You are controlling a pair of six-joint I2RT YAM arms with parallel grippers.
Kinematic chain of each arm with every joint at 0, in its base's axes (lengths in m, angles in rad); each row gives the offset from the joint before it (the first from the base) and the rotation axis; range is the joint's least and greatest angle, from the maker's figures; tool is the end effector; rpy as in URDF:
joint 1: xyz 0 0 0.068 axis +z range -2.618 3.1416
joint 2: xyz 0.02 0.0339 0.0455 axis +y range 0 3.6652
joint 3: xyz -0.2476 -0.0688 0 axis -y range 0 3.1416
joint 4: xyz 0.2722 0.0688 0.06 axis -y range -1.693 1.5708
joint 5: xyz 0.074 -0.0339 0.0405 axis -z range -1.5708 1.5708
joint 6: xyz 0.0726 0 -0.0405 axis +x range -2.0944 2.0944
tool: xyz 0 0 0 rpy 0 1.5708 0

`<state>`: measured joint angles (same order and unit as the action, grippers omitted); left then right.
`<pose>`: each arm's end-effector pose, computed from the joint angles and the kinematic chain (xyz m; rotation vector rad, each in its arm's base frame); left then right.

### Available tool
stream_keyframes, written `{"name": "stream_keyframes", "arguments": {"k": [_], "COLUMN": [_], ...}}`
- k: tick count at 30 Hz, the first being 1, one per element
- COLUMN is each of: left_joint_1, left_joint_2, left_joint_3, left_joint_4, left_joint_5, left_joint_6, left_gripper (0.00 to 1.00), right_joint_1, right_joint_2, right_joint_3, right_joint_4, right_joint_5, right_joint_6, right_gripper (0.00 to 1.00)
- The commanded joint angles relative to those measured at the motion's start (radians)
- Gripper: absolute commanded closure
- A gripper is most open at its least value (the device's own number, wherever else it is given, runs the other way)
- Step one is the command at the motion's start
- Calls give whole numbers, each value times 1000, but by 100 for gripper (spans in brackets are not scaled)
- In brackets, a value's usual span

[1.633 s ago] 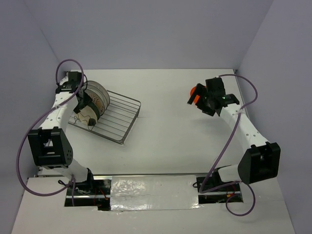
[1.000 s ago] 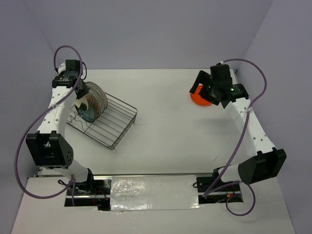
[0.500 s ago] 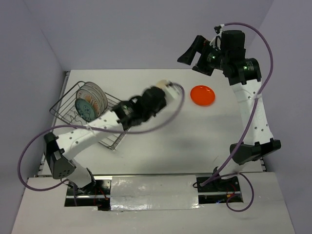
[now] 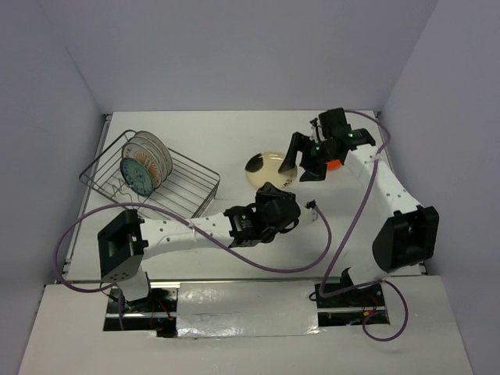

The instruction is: Unload the plates from the dish rack

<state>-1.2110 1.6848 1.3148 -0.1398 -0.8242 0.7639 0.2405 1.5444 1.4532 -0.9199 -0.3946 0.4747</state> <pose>0.2017 -0.3849 0.2568 1.3090 1.4439 0.5592 0.3477 0.1140 0.2765 0.1585 2.6516 0.7634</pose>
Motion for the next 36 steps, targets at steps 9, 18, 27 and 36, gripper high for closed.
{"name": "stream_keyframes", "arguments": {"k": [9, 18, 27, 36], "left_joint_1": [-22, 201, 833, 1061], "left_joint_2": [-51, -178, -396, -458], "left_joint_3": [0, 89, 192, 173], "left_joint_4": [206, -232, -564, -619], "left_joint_5": [-81, -65, 299, 477], "left_joint_6": [31, -736, -1221, -1221], "left_gripper": [70, 0, 1, 0], "right_joint_1": [-70, -355, -472, -474], "right_joint_2": [-170, -119, 245, 381], "right_joint_3": [-166, -234, -99, -30], "right_joint_4": [335, 435, 549, 538], "right_joint_5": [-253, 164, 97, 109], "right_joint_6": [109, 166, 79, 47], "right_gripper": [100, 100, 97, 44]}}
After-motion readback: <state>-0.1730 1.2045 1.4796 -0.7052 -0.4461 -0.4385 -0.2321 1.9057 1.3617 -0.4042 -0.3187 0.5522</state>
